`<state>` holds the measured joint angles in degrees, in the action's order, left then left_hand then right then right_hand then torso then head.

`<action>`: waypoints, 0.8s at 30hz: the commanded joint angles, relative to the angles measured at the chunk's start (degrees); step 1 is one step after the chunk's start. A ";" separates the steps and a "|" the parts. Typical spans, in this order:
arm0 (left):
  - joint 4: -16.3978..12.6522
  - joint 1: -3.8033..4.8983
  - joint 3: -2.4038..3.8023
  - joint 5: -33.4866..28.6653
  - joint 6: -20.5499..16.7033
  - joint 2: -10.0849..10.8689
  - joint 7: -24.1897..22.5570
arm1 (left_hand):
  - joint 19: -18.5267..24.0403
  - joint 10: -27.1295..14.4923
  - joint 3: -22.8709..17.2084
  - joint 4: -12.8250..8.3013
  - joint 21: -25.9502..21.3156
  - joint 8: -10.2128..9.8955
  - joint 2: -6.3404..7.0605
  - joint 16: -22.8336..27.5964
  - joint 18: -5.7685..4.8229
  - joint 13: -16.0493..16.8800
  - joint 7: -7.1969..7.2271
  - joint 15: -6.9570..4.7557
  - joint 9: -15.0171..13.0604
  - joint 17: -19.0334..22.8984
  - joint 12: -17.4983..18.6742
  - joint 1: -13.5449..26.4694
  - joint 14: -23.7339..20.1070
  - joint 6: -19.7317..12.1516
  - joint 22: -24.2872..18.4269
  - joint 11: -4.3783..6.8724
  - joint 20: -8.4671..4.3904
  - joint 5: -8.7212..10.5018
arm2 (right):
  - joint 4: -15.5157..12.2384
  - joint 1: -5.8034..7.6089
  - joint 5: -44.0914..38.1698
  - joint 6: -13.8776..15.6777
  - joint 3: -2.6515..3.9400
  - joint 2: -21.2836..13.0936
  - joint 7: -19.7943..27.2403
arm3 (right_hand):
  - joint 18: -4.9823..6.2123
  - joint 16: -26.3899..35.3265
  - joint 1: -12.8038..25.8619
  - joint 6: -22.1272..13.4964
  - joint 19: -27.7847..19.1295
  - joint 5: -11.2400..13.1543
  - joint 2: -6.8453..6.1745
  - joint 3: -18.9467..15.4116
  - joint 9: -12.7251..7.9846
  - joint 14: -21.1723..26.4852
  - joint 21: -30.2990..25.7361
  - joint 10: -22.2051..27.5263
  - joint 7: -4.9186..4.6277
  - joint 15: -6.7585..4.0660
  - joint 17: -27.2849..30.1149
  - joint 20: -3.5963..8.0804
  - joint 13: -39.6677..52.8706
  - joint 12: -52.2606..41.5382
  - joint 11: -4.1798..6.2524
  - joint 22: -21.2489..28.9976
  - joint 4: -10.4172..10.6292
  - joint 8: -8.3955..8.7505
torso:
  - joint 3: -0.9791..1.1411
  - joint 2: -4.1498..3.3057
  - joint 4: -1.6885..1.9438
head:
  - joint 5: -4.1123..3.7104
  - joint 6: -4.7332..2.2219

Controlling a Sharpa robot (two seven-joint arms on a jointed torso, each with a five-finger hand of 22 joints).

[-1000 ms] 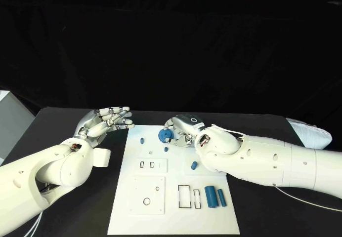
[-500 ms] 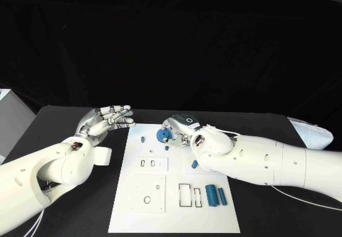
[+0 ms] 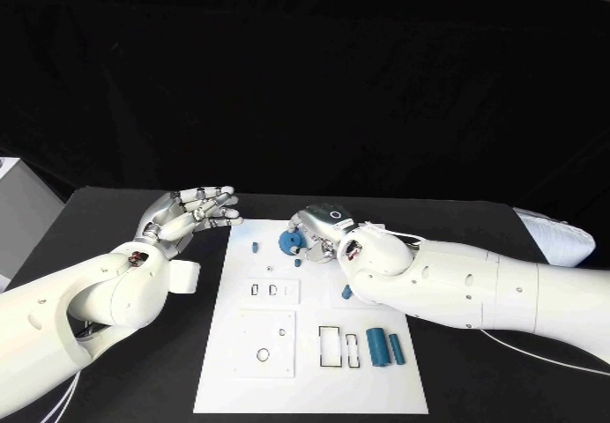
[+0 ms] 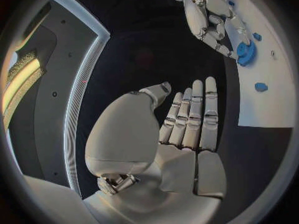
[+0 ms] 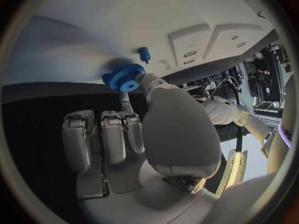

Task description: Assemble the parts on the task board

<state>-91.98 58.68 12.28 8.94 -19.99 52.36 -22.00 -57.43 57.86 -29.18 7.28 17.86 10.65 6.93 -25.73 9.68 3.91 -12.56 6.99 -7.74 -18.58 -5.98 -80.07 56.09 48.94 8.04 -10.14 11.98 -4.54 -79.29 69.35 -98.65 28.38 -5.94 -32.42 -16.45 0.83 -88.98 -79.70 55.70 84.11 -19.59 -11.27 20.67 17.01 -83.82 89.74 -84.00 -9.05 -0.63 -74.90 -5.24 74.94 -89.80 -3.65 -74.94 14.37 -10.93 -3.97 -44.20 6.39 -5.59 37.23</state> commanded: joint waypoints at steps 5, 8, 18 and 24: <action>-0.14 0.02 0.05 0.28 1.02 -0.11 -0.32 | 0.32 0.27 -0.31 -0.09 0.18 -0.04 0.44 -0.25 0.53 -0.07 -1.34 -0.12 0.06 -0.10 0.37 0.13 -0.32 0.23 0.10 -0.21 0.09 0.25 | 0.48 -0.08 -0.87 -1.33 -0.09 0.53 0.21 | -0.83 -0.21 -0.28 1.63 5.89 0.33 -0.04 0.38 0.46 -5.54 0.26 -6.00 1.19 -0.40 -12.38 0.32 15.06 -0.20 0.45 -15.06 -0.15 -0.91 | -0.04 -0.01 -0.03 | 0.16 0.23; -0.15 0.02 0.05 0.30 1.03 -0.13 -0.32 | 0.32 0.27 -0.31 -0.09 0.18 -0.04 0.44 -0.25 0.53 -0.07 -1.34 -0.12 0.06 -0.10 0.37 0.13 -0.32 0.23 0.10 -0.21 0.09 0.25 | 0.71 -0.09 -0.87 -1.39 -0.11 0.77 0.18 | -0.83 -0.19 -0.20 1.58 5.89 0.46 -0.10 0.43 0.45 -5.53 0.26 -6.00 1.16 -0.39 -12.33 0.32 15.06 -0.20 0.44 -15.06 -0.17 -0.89 | -0.04 -0.02 0.02 | 0.17 0.29; -0.13 0.02 0.05 0.32 1.02 -0.10 -0.29 | 0.32 0.27 -0.31 -0.09 0.18 -0.04 0.44 -0.25 0.53 -0.07 -1.34 -0.12 0.06 -0.10 0.37 0.13 -0.32 0.23 0.10 -0.21 0.09 0.25 | 1.71 -0.10 -0.68 -1.89 -0.15 1.37 0.30 | -0.83 -0.13 0.92 0.47 5.89 1.10 -0.77 0.82 0.16 -5.49 0.26 -5.39 0.76 -0.12 -12.15 0.15 14.46 0.40 0.12 -15.06 -0.03 -0.29 | -0.04 -0.02 0.01 | 0.12 0.46; -0.11 0.02 0.05 0.32 0.95 -0.11 -0.29 | 0.32 0.27 -0.31 -0.09 0.18 -0.04 0.44 -0.25 0.53 -0.07 -1.34 -0.12 0.06 -0.10 0.37 0.13 -0.32 0.23 0.10 -0.21 0.09 0.25 | 2.07 -0.10 -0.01 -2.71 -0.16 1.54 0.84 | -0.83 -0.11 3.57 -1.91 5.89 1.45 -2.06 0.20 -0.53 -5.48 0.26 -4.45 -0.07 0.62 -12.15 -0.51 13.58 1.30 -0.67 -15.06 1.00 1.20 | 0.00 -0.01 -0.08 | 0.18 0.54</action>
<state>-91.99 58.68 12.28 8.99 -19.94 52.37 -21.97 -57.43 57.86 -29.18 7.28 17.86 10.65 6.93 -25.70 9.69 3.91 -12.56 6.99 -7.75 -18.62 -5.98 -80.07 56.09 48.94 8.08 -10.14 11.99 -4.54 -77.27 69.33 -98.68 27.40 -6.05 -30.94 -16.35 0.83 -88.98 -76.81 54.24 84.04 -18.46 -13.23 21.19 17.03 -84.11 89.74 -84.04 -8.96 -0.34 -74.94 -5.31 74.91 -88.69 -4.02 -74.92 15.14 -10.05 -3.98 -44.21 6.35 -5.43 37.75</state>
